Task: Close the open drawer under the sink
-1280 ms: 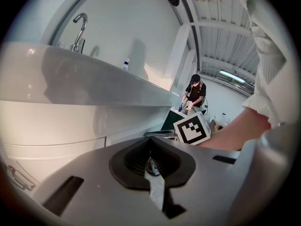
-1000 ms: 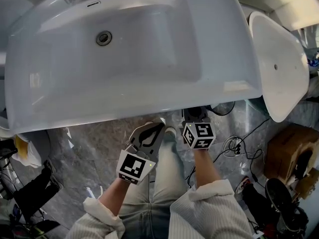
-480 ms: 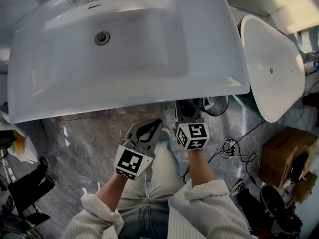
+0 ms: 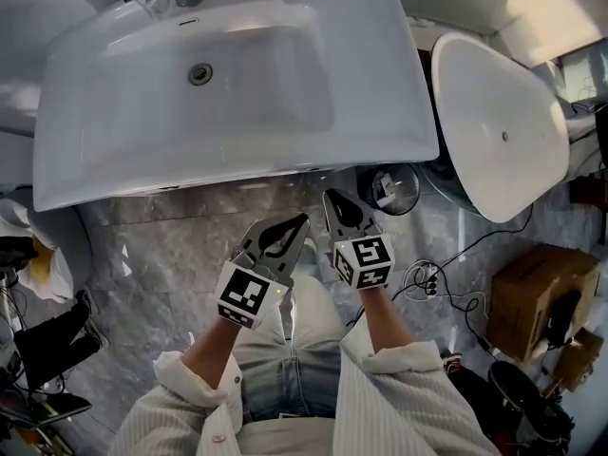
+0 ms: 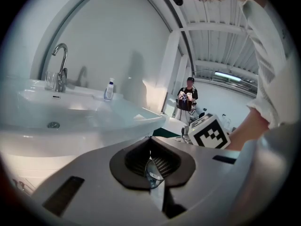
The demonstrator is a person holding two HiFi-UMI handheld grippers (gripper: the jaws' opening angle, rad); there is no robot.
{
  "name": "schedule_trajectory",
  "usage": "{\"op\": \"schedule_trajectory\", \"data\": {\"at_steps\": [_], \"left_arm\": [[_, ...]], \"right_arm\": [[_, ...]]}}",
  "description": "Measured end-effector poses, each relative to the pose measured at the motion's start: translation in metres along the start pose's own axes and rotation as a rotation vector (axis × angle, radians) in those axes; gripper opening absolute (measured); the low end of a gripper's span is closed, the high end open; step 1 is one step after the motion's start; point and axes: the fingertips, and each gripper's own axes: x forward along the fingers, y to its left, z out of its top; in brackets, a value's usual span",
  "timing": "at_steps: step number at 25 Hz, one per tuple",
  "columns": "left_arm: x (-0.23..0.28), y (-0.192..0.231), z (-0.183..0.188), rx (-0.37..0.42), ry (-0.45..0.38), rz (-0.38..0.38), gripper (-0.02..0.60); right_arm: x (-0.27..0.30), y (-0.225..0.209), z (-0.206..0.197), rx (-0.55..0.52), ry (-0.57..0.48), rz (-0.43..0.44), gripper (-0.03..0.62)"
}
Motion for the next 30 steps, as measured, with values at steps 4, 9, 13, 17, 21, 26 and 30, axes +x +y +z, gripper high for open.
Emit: {"op": "schedule_trajectory", "data": {"at_steps": [4,9,13,17,21,26,30], "left_arm": [[-0.008,-0.018,0.037,0.02,-0.036,-0.021,0.017],[-0.013,-0.039,0.093,0.052,-0.101,-0.058,0.017],[-0.02,-0.053,0.138,0.075,-0.159,-0.074,0.017],[-0.031,-0.062,0.175,0.068,-0.214,-0.074,0.017],[-0.04,-0.07,0.201,0.058,-0.249,-0.077,0.017],[-0.048,-0.077,0.222,0.053,-0.279,-0.081,0.017],[-0.052,-0.079,0.234,0.072,-0.294,-0.087,0.017]], "right_arm": [[-0.034,0.007,0.037,-0.029,-0.04,0.019,0.028],[-0.07,0.013,0.102,-0.041,-0.141,0.036,0.028],[-0.102,0.018,0.156,-0.044,-0.219,0.067,0.028],[-0.131,0.027,0.197,-0.078,-0.265,0.092,0.023],[-0.153,0.035,0.227,-0.093,-0.312,0.098,0.018],[-0.169,0.044,0.245,-0.1,-0.338,0.113,0.012],[-0.178,0.052,0.26,-0.112,-0.352,0.139,0.011]]}}
